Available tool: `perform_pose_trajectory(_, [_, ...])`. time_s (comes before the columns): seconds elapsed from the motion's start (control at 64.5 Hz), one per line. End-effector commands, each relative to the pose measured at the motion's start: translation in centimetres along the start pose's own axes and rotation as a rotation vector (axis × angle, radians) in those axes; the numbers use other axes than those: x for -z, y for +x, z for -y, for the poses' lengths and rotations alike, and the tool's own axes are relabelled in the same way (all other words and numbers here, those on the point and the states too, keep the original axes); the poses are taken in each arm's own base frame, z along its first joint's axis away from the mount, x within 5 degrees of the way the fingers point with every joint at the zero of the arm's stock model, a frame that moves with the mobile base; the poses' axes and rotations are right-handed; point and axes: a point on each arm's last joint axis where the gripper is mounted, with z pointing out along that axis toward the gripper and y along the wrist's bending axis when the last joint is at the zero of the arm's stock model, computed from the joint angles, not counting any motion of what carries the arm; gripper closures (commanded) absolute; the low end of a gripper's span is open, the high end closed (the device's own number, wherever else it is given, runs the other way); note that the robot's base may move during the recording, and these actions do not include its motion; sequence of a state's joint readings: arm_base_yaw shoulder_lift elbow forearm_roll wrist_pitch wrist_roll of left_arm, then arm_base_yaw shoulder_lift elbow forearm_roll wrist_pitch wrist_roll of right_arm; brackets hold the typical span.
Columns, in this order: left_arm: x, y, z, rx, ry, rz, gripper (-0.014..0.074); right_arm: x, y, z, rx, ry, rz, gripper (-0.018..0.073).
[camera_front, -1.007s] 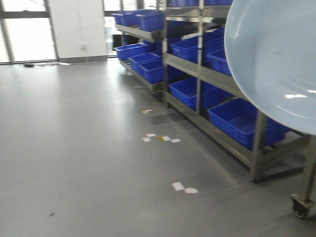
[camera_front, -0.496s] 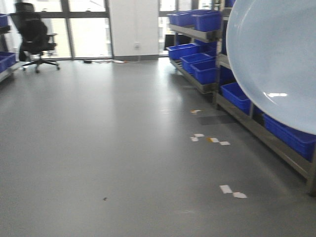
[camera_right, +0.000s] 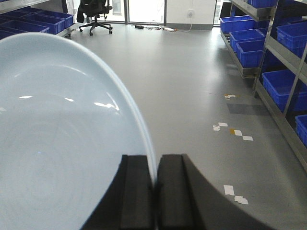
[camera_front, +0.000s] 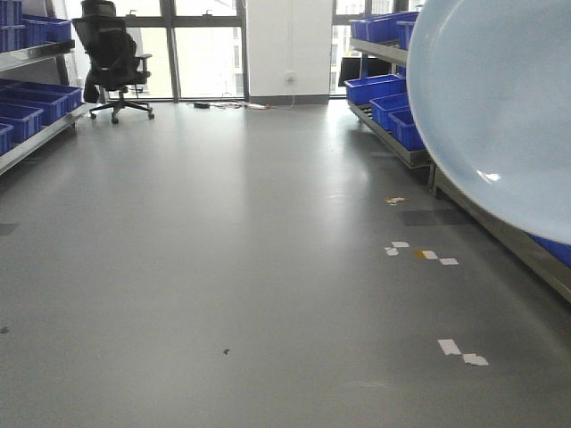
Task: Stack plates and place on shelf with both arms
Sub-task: 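Drive the base away from the table carrying the plates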
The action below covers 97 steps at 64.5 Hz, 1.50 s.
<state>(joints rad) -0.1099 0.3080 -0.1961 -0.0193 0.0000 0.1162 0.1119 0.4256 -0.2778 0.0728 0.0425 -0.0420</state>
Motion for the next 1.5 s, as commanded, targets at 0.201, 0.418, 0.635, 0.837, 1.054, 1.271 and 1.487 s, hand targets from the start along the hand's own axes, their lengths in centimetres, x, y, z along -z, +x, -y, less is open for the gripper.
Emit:
perform_pose_trajectory(0.201, [0.05,-1.96,-0.23,0.017,-0.016,0.118,0.0514,0.14,-2.02,0.07,-0.007,0.01,0.133,0.0503])
perform_pose_trajectory(0.418, [0.05,-1.96,-0.23,0.017,-0.016,0.118,0.0514,0.14,-2.02,0.07,-0.007,0.01,0.133,0.0503])
perform_pose_trajectory(0.635, [0.05,-1.96,-0.23,0.017,-0.016,0.118,0.0514,0.14,-2.02,0.07,-0.007,0.01,0.133,0.0503])
perform_pose_trajectory(0.837, [0.05,-1.96,-0.23,0.017,-0.016,0.118,0.0514,0.14,-2.02,0.07,-0.007,0.01,0.133,0.0503])
perform_pose_trajectory(1.054, [0.05,-1.96,-0.23,0.017,-0.016,0.118,0.0514,0.14,-2.02,0.07,-0.007,0.01,0.133,0.0503])
perform_pose_trajectory(1.271, [0.05,-1.96,-0.23,0.017,-0.016,0.118,0.0514,0.14,-2.02,0.07,-0.007,0.01,0.133,0.0503])
perform_pose_trajectory(1.487, [0.05,-1.96,-0.23,0.017,-0.016,0.118,0.0514,0.14,-2.01,0.07,-0.007,0.01,0.132,0.0503])
